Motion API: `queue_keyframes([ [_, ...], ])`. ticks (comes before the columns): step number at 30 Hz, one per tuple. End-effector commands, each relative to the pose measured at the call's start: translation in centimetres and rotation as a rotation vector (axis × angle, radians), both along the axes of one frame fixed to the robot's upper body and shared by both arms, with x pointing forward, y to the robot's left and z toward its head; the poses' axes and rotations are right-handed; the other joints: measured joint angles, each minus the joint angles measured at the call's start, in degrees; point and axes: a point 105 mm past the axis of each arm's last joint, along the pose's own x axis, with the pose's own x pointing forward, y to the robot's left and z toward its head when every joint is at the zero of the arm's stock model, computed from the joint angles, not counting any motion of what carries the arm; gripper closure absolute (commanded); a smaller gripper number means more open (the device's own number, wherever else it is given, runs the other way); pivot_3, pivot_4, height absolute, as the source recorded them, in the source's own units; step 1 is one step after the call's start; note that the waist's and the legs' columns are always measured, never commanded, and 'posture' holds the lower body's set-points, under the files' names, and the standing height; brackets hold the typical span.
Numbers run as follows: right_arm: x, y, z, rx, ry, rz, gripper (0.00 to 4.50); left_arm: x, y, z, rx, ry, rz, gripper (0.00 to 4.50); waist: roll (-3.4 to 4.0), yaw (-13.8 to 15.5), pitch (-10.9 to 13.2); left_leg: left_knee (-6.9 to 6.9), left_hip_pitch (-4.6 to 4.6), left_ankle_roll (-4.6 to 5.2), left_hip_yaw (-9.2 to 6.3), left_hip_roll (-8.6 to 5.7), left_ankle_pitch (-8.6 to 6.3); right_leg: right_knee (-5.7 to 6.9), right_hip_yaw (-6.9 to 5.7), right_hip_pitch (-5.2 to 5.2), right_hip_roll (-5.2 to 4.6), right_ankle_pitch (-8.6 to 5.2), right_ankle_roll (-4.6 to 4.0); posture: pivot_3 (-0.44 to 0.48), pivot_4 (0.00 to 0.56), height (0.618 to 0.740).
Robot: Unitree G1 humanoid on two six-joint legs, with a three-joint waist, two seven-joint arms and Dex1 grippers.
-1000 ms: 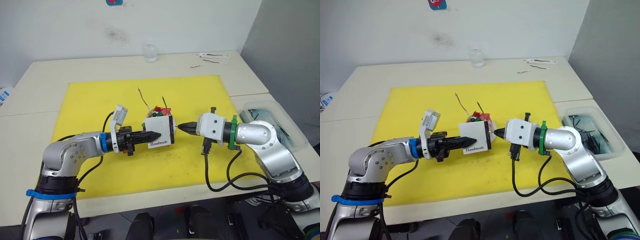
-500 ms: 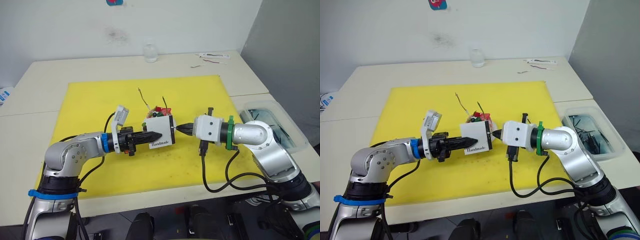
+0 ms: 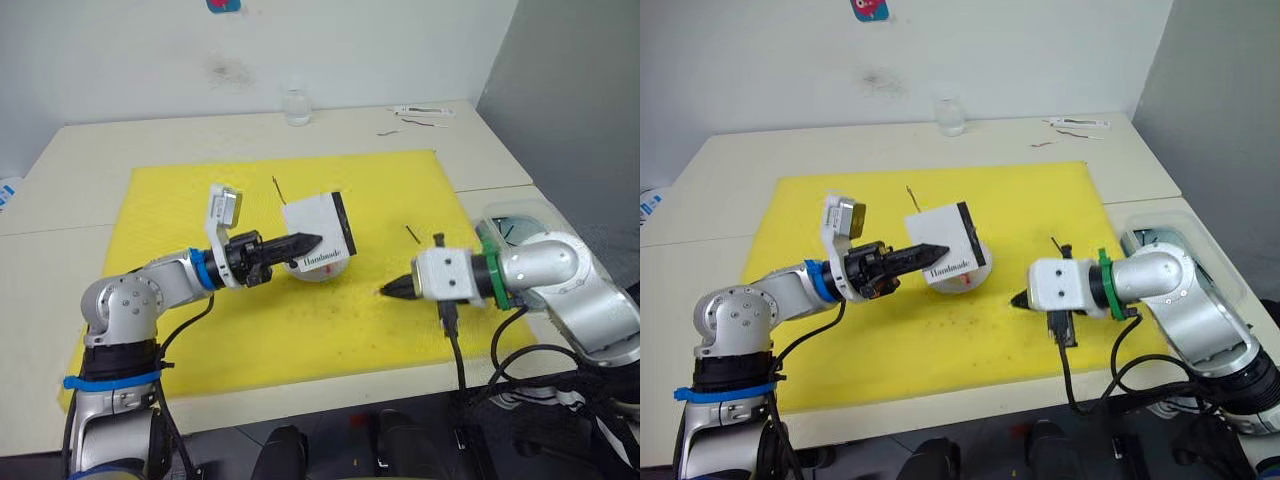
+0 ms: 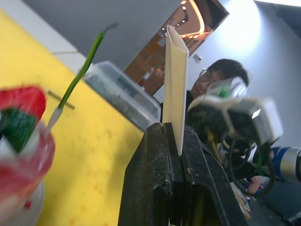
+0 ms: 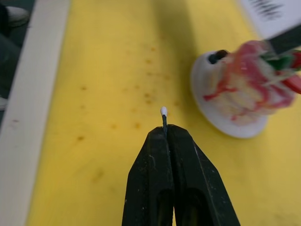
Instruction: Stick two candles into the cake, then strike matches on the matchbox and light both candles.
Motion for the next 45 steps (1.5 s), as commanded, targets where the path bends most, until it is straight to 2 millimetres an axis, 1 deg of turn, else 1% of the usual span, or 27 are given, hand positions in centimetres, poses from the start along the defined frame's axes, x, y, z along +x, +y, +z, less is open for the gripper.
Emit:
queue_keyframes([
  [1,1.1,0.7,2.8,0.100,-0.128,-0.037,4.48,-0.5,-0.5,-0.5,0.111,-0.054,-0.017,4.50,0.00,0.1,0.0,0.00,0.00,0.00,0.00,0.00,0.00,0.01,0.01,0.00,0.01,0.01,-0.02,0.000,0.150,0.740],
  [3,1.4,1.0,3.2,0.104,-0.163,-0.040,4.48,-0.5,-0.6,-0.7,0.131,-0.053,-0.024,4.50,0.00,0.3,0.0,0.00,-0.01,-0.01,0.01,-0.01,0.01,0.01,0.03,-0.01,0.00,0.02,-0.02,0.000,0.150,0.740],
  [8,1.6,1.9,3.3,0.103,-0.190,-0.041,4.48,-0.5,-0.7,-0.2,0.132,-0.062,-0.047,4.50,0.00,0.4,0.0,0.00,-0.07,-0.01,0.02,-0.02,0.01,-0.08,0.02,-0.02,-0.02,0.02,-0.01,0.000,0.150,0.740],
  [14,2.1,2.2,3.1,0.103,-0.214,-0.070,4.48,-0.7,-0.9,-0.2,0.123,-0.058,-0.060,4.50,0.00,0.4,0.0,-0.01,-0.08,-0.01,0.03,-0.02,0.01,-0.08,0.03,-0.03,-0.02,0.02,-0.02,0.000,0.150,0.740],
  [21,2.1,2.5,3.3,0.109,-0.219,-0.058,4.48,-0.7,-1.0,-0.2,0.119,-0.058,-0.060,4.50,0.00,0.3,0.0,0.00,-0.06,-0.01,0.02,-0.01,0.01,-0.05,0.03,-0.03,-0.02,0.02,-0.02,0.000,0.150,0.740],
  [23,2.2,2.5,3.0,0.084,-0.225,-0.054,4.48,-0.7,-1.0,0.0,0.101,-0.058,-0.061,4.50,0.00,0.3,0.0,0.00,-0.06,-0.01,0.02,-0.01,0.01,-0.05,0.03,-0.03,-0.02,0.02,-0.02,0.000,0.150,0.740],
  [25,2.3,2.3,2.0,0.002,-0.230,-0.047,4.48,-0.8,-1.0,0.7,0.061,-0.058,-0.072,4.50,0.00,0.3,0.0,0.00,-0.07,-0.01,0.03,-0.01,0.01,-0.06,0.03,-0.03,-0.02,0.02,-0.02,0.000,0.150,0.740],
  [26,2.4,2.1,1.0,-0.063,-0.224,-0.037,4.48,-0.9,-1.1,1.3,0.043,-0.069,-0.084,4.50,0.00,0.3,0.0,0.00,-0.07,-0.01,0.03,-0.01,0.01,-0.07,0.02,-0.03,-0.02,0.02,-0.02,0.000,0.150,0.740],
  [27,2.2,1.9,-0.3,-0.143,-0.207,-0.014,4.48,-0.7,-1.2,2.7,-0.011,-0.086,-0.094,4.50,0.00,0.4,0.0,0.00,-0.07,-0.01,0.03,-0.02,0.01,-0.08,0.03,-0.03,-0.02,0.02,-0.01,0.000,0.150,0.740],
  [29,0.8,1.6,-2.7,-0.265,-0.120,0.072,4.48,0.2,-0.9,7.2,-0.167,-0.133,-0.102,4.50,-0.17,0.8,0.1,0.02,-0.10,-0.01,-0.03,-0.02,0.01,-0.08,-0.06,-0.01,-0.02,0.02,-0.01,0.000,0.150,0.740],
  [30,-0.3,1.2,-3.3,-0.308,-0.065,0.120,4.48,1.0,-0.4,9.7,-0.222,-0.174,-0.083,4.50,-0.33,0.9,0.2,0.08,-0.14,-0.01,-0.12,-0.02,0.01,-0.06,-0.14,-0.01,-0.02,0.02,-0.01,0.000,0.150,0.740],
  [31,-0.9,0.7,-3.1,-0.313,-0.035,0.138,4.48,1.5,0.2,11.5,-0.248,-0.202,-0.063,4.50,-0.39,1.0,0.2,0.11,-0.20,-0.01,-0.23,-0.02,0.01,-0.05,-0.20,-0.01,-0.01,0.03,0.00,0.000,0.150,0.740],
  [32,-1.2,-0.1,-2.5,-0.315,-0.013,0.139,4.48,1.8,1.0,12.6,-0.255,-0.217,-0.041,4.50,-0.39,0.7,0.2,0.14,-0.22,-0.02,-0.28,-0.03,0.01,-0.05,-0.24,0.01,-0.01,0.04,0.01,0.000,0.150,0.740],
  [33,-1.3,-0.7,-1.8,-0.306,-0.005,0.133,4.48,1.9,1.5,13.0,-0.253,-0.220,-0.024,4.50,-0.34,0.4,0.2,0.12,-0.20,-0.01,-0.22,-0.05,0.01,-0.08,-0.17,0.02,-0.01,0.05,0.03,0.000,0.150,0.740],
  [34,-1.1,-1.1,-0.7,-0.278,-0.012,0.104,4.48,1.9,2.0,12.2,-0.225,-0.199,-0.011,4.50,-0.18,0.0,0.1,0.07,-0.13,-0.02,-0.12,-0.13,0.01,-0.09,-0.04,0.03,-0.07,0.04,0.04,0.000,0.150,0.740],
  [35,-1.0,-1.4,0.3,-0.252,-0.015,0.079,4.48,1.7,2.2,10.9,-0.186,-0.176,-0.003,4.50,0.08,-0.6,0.0,0.05,-0.05,-0.02,0.06,-0.16,0.01,-0.10,0.11,0.03,-0.12,0.04,0.05,0.000,0.150,0.740],
  [37,-0.6,-1.3,1.9,-0.181,-0.035,0.038,4.48,1.2,2.0,8.5,-0.126,-0.132,-0.006,4.50,0.21,-1.3,-0.1,0.00,0.20,-0.03,0.20,-0.24,0.02,-0.09,0.38,0.07,-0.20,0.03,0.05,0.000,0.150,0.740],
  [39,0.2,-0.9,3.1,-0.111,-0.076,-0.004,4.48,0.8,1.5,6.5,-0.083,-0.103,-0.011,4.50,0.03,-1.3,0.0,-0.07,0.26,-0.04,0.18,-0.15,0.02,-0.05,0.35,0.04,-0.10,0.02,0.04,0.000,0.150,0.740],
  [40,0.6,-0.7,3.6,-0.078,-0.101,-0.026,4.48,0.7,1.2,5.7,-0.062,-0.090,-0.009,4.50,-0.13,-1.0,0.1,-0.07,0.06,-0.04,0.05,-0.02,0.02,-0.06,0.24,-0.09,0.03,0.03,0.03,0.000,0.150,0.740],
  [42,1.3,-0.4,4.5,-0.030,-0.153,-0.053,4.48,0.1,0.1,3.5,0.036,-0.083,-0.031,4.50,-0.22,-0.6,0.1,-0.05,-0.14,-0.24,-0.23,0.02,0.13,-0.04,0.05,-0.18,0.12,0.04,0.00,0.000,0.150,0.740],
  [43,1.4,-0.3,4.7,-0.016,-0.165,-0.061,4.48,-0.2,-0.2,3.0,0.062,-0.084,-0.045,4.50,-0.21,-0.2,0.1,-0.05,-0.14,-0.27,-0.26,0.02,0.15,-0.05,0.04,-0.16,0.13,0.07,-0.05,0.000,0.150,0.740],
  [45,1.5,-0.2,5.0,-0.008,-0.184,-0.062,4.48,-0.5,-0.5,2.6,0.082,-0.083,-0.058,4.50,-0.21,0.5,0.1,-0.03,-0.13,-0.30,-0.25,-0.03,0.16,-0.04,0.06,-0.12,0.10,0.08,-0.05,0.000,0.150,0.740],
])
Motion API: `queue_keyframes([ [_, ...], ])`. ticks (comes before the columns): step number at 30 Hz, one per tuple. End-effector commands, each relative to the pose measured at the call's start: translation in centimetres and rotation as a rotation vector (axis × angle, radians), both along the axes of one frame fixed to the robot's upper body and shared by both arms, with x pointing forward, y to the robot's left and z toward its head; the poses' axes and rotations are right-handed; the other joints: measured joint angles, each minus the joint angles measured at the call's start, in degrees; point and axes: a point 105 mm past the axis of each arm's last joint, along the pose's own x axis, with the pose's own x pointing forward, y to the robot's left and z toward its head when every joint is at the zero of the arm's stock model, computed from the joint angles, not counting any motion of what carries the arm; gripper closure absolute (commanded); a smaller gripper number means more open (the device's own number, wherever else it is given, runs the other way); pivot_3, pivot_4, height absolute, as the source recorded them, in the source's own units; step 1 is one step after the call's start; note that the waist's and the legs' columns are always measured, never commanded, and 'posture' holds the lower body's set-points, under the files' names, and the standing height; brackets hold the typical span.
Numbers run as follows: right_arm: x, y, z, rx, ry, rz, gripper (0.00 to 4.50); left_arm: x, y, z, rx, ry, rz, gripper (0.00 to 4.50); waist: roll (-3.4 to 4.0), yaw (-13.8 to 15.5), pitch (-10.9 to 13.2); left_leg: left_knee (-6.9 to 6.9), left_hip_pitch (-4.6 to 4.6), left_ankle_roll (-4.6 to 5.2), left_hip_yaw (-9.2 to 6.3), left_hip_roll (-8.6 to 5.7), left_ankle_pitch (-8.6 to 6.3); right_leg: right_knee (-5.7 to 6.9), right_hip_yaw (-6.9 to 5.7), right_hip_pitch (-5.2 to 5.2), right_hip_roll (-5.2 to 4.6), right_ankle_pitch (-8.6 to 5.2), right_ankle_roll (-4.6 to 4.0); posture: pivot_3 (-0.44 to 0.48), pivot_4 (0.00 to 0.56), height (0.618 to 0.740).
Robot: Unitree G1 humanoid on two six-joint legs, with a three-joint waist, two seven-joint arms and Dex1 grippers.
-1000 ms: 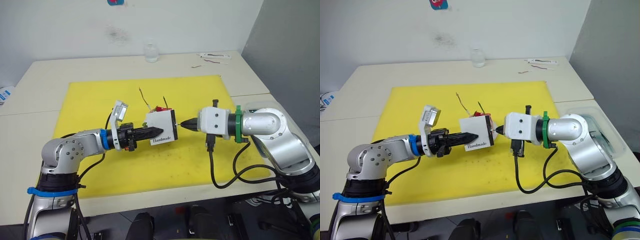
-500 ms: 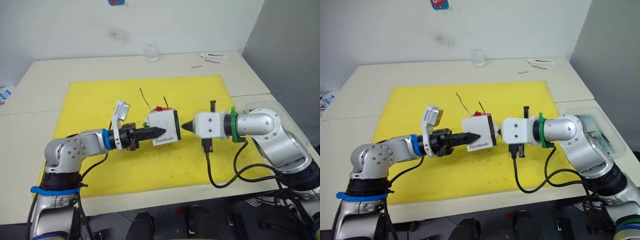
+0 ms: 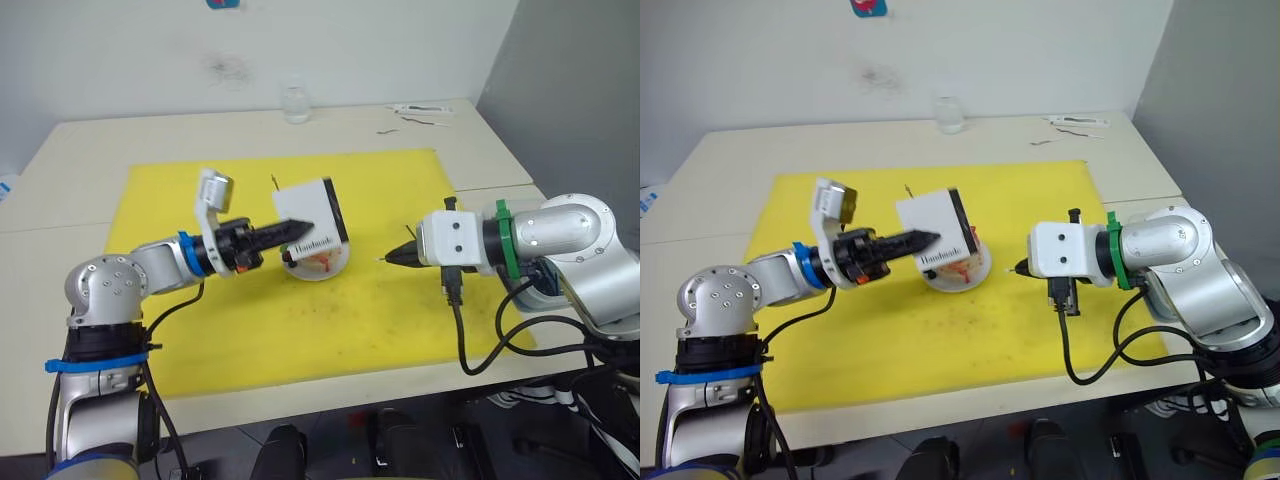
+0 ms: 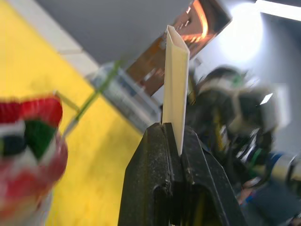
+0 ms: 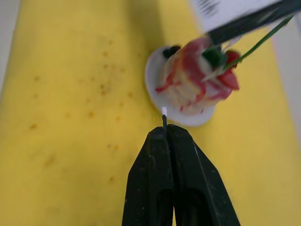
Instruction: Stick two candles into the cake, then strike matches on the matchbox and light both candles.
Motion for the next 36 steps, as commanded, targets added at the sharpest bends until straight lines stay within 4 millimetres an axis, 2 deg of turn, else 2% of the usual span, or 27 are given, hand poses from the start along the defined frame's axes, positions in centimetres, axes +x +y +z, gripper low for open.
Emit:
queue_keyframes([
  [1,0.3,0.1,2.1,0.043,-0.097,-0.019,4.48,-1.1,-0.8,0.6,0.035,-0.078,-0.044,4.50,0.00,0.4,0.0,0.03,0.01,0.00,-0.01,-0.02,0.00,-0.01,-0.01,0.05,-0.02,0.01,0.01,0.000,0.150,0.740],
  [13,0.3,1.1,3.3,0.107,-0.151,-0.019,4.48,-0.7,-1.3,-0.2,0.049,-0.069,-0.028,4.50,0.00,0.3,0.0,0.00,0.02,0.00,0.03,-0.08,0.00,-0.05,0.02,0.07,-0.08,0.03,0.04,0.000,0.150,0.740],
  [22,0.2,2.0,3.6,0.125,-0.169,0.003,4.48,-0.3,-1.8,-0.1,0.049,-0.070,-0.020,4.50,0.00,0.2,0.0,0.01,0.02,0.01,0.01,-0.08,0.00,-0.03,0.01,0.08,-0.08,0.03,0.04,0.000,0.150,0.740],
  [36,0.2,1.9,3.1,0.110,-0.169,-0.007,4.48,0.1,-1.7,0.0,0.044,-0.064,-0.004,4.50,0.00,0.2,0.0,0.01,0.02,0.01,0.01,-0.08,0.00,-0.03,0.01,0.08,-0.08,0.03,0.04,0.000,0.150,0.740],
])
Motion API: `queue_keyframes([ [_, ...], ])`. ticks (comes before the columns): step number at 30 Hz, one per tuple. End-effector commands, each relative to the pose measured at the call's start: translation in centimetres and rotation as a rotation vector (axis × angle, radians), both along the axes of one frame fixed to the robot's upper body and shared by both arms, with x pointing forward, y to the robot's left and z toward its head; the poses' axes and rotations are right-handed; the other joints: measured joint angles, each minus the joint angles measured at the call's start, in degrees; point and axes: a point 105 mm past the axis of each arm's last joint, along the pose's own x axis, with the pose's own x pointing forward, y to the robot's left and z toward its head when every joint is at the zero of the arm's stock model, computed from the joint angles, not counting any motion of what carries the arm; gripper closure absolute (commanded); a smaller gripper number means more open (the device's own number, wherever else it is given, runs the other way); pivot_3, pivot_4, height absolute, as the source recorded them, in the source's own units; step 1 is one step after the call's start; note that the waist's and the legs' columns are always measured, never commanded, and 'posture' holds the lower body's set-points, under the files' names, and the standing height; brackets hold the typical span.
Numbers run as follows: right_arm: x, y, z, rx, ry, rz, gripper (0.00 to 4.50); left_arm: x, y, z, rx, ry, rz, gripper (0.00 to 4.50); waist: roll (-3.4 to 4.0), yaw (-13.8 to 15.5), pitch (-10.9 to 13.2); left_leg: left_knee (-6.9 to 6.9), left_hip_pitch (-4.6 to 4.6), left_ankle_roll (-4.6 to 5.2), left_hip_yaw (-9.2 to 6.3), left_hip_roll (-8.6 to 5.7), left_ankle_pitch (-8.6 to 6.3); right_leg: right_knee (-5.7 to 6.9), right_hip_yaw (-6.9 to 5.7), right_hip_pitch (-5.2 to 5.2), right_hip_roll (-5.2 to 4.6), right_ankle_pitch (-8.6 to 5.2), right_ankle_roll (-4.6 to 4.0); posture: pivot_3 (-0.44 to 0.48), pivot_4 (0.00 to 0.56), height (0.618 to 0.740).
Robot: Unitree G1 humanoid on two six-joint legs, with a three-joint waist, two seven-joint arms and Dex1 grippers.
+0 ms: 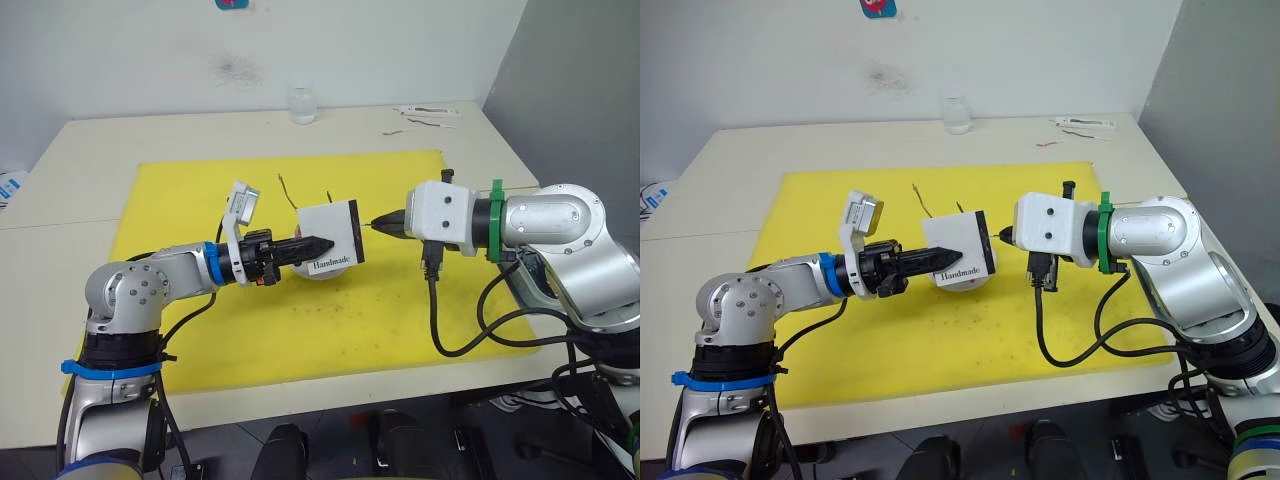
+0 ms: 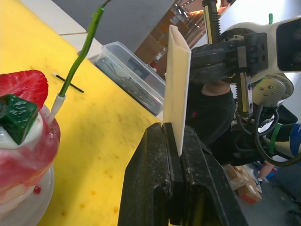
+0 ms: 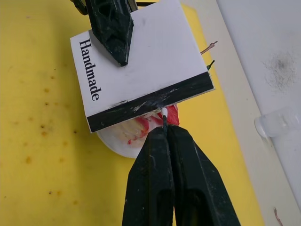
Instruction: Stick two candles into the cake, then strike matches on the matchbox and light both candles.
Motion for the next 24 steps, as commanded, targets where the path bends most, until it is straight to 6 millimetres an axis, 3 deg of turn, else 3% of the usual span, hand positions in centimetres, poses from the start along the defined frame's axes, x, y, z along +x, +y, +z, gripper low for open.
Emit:
queue_keyframes([
  [1,-0.7,0.4,0.8,-0.003,-0.053,0.030,4.48,0.0,0.0,1.0,-0.004,-0.042,-0.008,4.50,0.00,0.0,0.0,0.00,0.00,0.00,0.00,0.00,0.00,0.00,0.00,0.00,0.00,0.00,0.00,0.000,0.150,0.740],
  [12,-0.5,0.7,1.1,0.018,-0.055,0.035,4.48,-0.1,-0.4,1.2,-0.009,-0.058,-0.029,4.50,0.00,0.0,0.0,0.00,0.00,0.00,0.00,0.00,0.00,0.00,0.00,0.00,0.00,0.00,0.00,0.000,0.150,0.740],
  [24,0.0,0.9,-0.4,-0.029,-0.028,0.027,4.48,-0.3,-0.7,2.1,-0.052,-0.063,-0.053,4.50,0.00,0.0,0.0,0.00,0.00,0.00,0.00,0.00,0.00,0.00,0.00,0.00,0.00,0.00,0.00,0.000,0.150,0.740],
])
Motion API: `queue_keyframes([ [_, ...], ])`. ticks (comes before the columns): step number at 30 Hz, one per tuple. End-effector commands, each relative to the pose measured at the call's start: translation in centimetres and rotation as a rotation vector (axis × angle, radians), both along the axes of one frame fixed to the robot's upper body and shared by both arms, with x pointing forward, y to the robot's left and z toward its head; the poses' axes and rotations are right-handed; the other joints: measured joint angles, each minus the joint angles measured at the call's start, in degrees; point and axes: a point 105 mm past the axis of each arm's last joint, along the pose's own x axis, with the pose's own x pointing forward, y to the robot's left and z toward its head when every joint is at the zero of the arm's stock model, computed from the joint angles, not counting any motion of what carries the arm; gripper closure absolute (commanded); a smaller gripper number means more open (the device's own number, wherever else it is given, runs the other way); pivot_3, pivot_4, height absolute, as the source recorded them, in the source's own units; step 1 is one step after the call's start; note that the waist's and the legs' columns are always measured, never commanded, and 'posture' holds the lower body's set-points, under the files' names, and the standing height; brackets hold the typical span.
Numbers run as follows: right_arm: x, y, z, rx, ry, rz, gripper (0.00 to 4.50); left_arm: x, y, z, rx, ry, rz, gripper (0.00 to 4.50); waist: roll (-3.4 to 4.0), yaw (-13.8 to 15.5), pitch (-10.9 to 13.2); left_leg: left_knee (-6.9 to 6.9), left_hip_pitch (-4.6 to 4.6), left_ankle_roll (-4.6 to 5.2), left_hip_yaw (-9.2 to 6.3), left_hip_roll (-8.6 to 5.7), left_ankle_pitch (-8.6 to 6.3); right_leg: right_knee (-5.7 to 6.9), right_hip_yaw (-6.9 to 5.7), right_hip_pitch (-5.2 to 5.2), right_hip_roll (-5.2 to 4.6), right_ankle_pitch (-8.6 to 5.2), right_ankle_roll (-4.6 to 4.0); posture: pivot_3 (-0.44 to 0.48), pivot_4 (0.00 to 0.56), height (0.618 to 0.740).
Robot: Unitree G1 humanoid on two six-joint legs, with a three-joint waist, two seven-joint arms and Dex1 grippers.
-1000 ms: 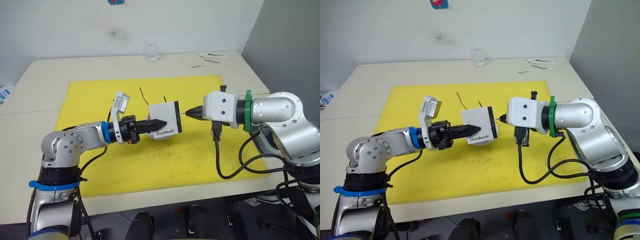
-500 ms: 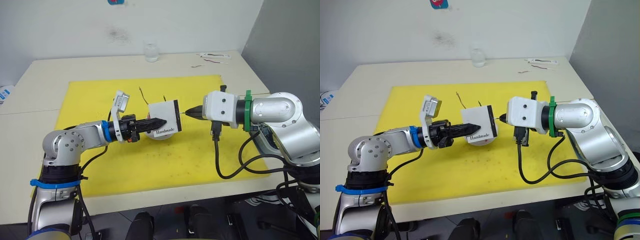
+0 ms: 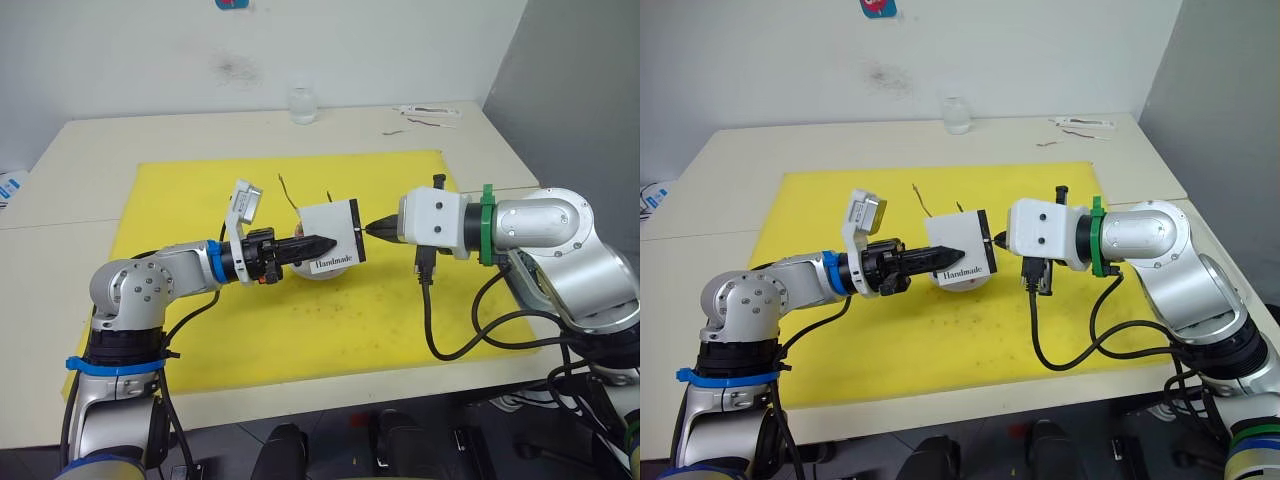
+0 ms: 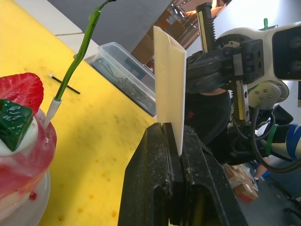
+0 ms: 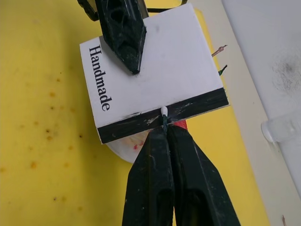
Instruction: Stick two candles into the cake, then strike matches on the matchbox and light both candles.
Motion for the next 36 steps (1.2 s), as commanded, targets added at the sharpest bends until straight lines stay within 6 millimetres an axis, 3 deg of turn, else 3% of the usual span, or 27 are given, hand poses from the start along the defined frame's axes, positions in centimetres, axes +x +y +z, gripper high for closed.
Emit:
queue_keyframes([
  [1,-0.1,0.3,0.1,-0.012,-0.024,0.013,4.48,-0.4,-0.4,2.0,-0.047,-0.063,-0.035,4.50,0.00,0.0,0.0,0.00,0.00,0.00,0.00,0.00,0.00,0.00,0.00,0.00,0.00,0.00,0.00,0.000,0.150,0.740],
  [5,0.0,0.0,-0.7,-0.054,-0.009,0.010,4.48,-0.7,-0.4,3.1,-0.077,-0.089,-0.055,4.50,0.00,0.0,0.0,0.00,0.00,0.00,0.00,0.00,0.00,-0.01,0.00,0.00,0.00,0.00,0.00,0.000,0.150,0.740],
  [7,-1.3,-0.7,-2.8,-0.159,0.084,0.054,4.48,0.1,-0.2,8.4,-0.252,-0.180,-0.060,4.50,-0.06,0.4,0.1,0.03,-0.03,0.00,-0.02,-0.01,0.00,0.01,-0.03,0.00,-0.01,0.00,0.00,0.000,0.150,0.740],
  [9,-4.0,-2.5,-5.8,-0.343,0.241,0.125,4.48,1.6,0.6,14.7,-0.426,-0.267,-0.020,4.50,-0.55,1.3,0.3,0.08,-0.10,0.00,-0.24,-0.02,0.00,0.00,-0.22,0.04,-0.01,0.01,0.02,0.000,0.150,0.740],
  [11,-5.9,-3.8,-6.2,-0.391,0.334,0.154,4.48,2.3,2.3,19.0,-0.518,-0.322,0.029,4.50,-0.61,1.5,0.4,0.19,-0.29,0.00,-0.50,-0.01,0.00,-0.08,-0.36,0.05,0.09,0.01,0.02,0.000,0.150,0.740],
  [13,-4.5,-3.7,-4.2,-0.282,0.293,0.078,4.48,2.2,2.8,17.3,-0.443,-0.288,0.039,4.50,-0.25,-0.2,0.2,0.10,-0.20,0.01,-0.27,-0.10,0.00,-0.16,-0.11,0.06,0.03,0.01,0.06,0.000,0.150,0.740],
  [16,-2.5,-3.9,-1.8,-0.207,0.209,0.003,4.48,1.8,2.9,12.2,-0.327,-0.190,0.045,4.50,0.71,-1.5,-0.3,-0.06,0.59,-0.02,0.42,-0.26,0.01,-0.09,0.55,0.55,-0.23,-0.16,0.24,0.000,0.150,0.740],
  [18,-1.9,-3.7,-1.1,-0.158,0.190,-0.022,4.48,1.6,3.3,11.0,-0.312,-0.163,0.063,4.50,0.28,-1.6,0.0,-0.28,1.11,0.01,0.58,-0.32,-0.01,0.07,0.83,0.68,-0.19,-0.41,0.38,0.000,0.150,0.740],
  [20,-1.4,-3.1,-0.5,-0.093,0.178,-0.039,4.48,1.6,3.8,9.9,-0.269,-0.160,0.091,4.50,-0.71,-1.5,0.3,-0.21,0.53,0.00,0.42,0.10,-0.01,0.08,0.58,0.10,0.22,-0.13,0.13,0.000,0.150,0.740],
  [21,-1.1,-2.7,0.0,-0.042,0.177,-0.050,4.48,1.5,4.4,9.2,-0.241,-0.151,0.110,4.50,-0.75,-1.4,0.3,0.04,-0.06,-0.15,0.13,0.30,0.08,0.05,0.24,-0.25,0.35,0.10,-0.10,0.000,0.150,0.740],
  [24,0.0,-1.7,1.3,0.060,0.139,-0.071,4.48,0.7,6.5,7.0,-0.151,-0.118,0.150,4.50,-0.58,-1.4,0.4,-0.06,-0.04,-0.43,0.08,0.19,0.23,0.08,0.22,-0.25,0.26,0.16,-0.16,0.000,0.150,0.740],
  [29,2.1,-0.2,3.4,0.191,0.044,-0.099,4.48,-1.0,9.1,5.1,-0.086,-0.065,0.187,4.50,-0.48,-1.3,0.4,-0.07,0.00,-0.37,0.02,0.19,0.21,0.06,0.10,-0.18,0.24,0.14,-0.16,0.000,0.150,0.740],
  [36,3.1,0.3,3.7,0.212,0.004,-0.086,4.48,-2.6,10.8,1.3,-0.002,0.002,0.248,4.50,-0.47,-0.3,0.4,-0.12,-0.07,-0.35,0.00,0.17,0.19,-0.03,0.05,-0.18,0.18,0.12,-0.22,0.000,0.150,0.740],
])
